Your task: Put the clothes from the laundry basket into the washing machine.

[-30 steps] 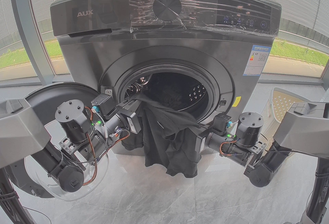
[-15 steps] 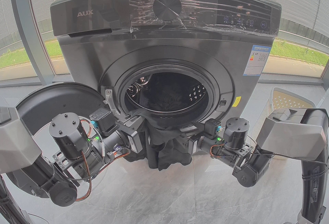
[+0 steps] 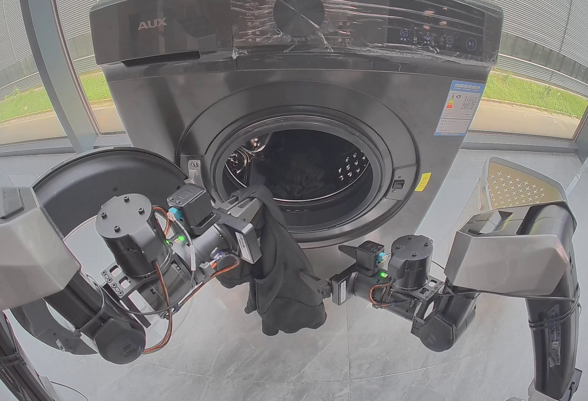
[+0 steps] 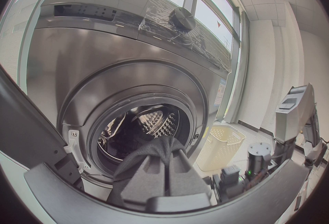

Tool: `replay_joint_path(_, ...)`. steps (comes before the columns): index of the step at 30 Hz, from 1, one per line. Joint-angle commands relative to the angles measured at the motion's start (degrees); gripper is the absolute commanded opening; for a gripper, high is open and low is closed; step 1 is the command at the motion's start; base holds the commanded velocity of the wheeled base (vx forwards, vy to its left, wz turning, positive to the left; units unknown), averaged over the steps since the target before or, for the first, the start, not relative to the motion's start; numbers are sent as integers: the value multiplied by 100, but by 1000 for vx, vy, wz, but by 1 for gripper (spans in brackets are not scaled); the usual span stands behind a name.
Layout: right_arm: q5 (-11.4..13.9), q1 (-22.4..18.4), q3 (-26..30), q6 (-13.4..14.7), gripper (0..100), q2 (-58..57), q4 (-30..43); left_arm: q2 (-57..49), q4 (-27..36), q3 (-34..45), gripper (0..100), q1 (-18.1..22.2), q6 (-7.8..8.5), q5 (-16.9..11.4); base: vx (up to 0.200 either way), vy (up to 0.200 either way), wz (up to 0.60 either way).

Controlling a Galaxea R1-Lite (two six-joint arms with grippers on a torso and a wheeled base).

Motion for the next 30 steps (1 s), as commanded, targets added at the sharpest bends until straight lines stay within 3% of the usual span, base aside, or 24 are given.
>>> replay_joint_path(1, 169, 233, 275, -25, 100, -12, -36, 176, 74, -261, 0, 37, -2, 125, 0, 0, 0)
replay_joint_path(4, 283, 339, 390, -25, 100, -47, -89, 238, 92, -358, 0, 81, -2, 134, 0, 0, 0)
replay_joint_path(6, 494, 699, 724, 19, 100, -170, -221, 413, 100, -560, 0, 187, -2, 143, 0, 0, 0)
replay_joint_path(12, 705, 936, 785, 46, 100, -231, -230, 449, 100, -613, 0, 204, -11, 143, 0, 0, 0)
replay_joint_path(17, 872, 971, 249, 142, 100, -82, -203, 431, 100, -630, 0, 195, -2, 143, 0, 0, 0)
replay_joint_path(21, 863, 1068, -252, 696, 100, 217, -203, 431, 100, -674, 0, 187, -2, 195, 0, 0, 0)
replay_joint_path(23, 854, 1077, -498, 845, 100, 261, -107, 431, 100, -692, 0, 187, -2, 213, 0, 0, 0)
replay_joint_path(30, 810, 839, -1245, 889, 100, 770, 333, 361, 136, -657, 0, 187, -2, 213, 0, 0, 0)
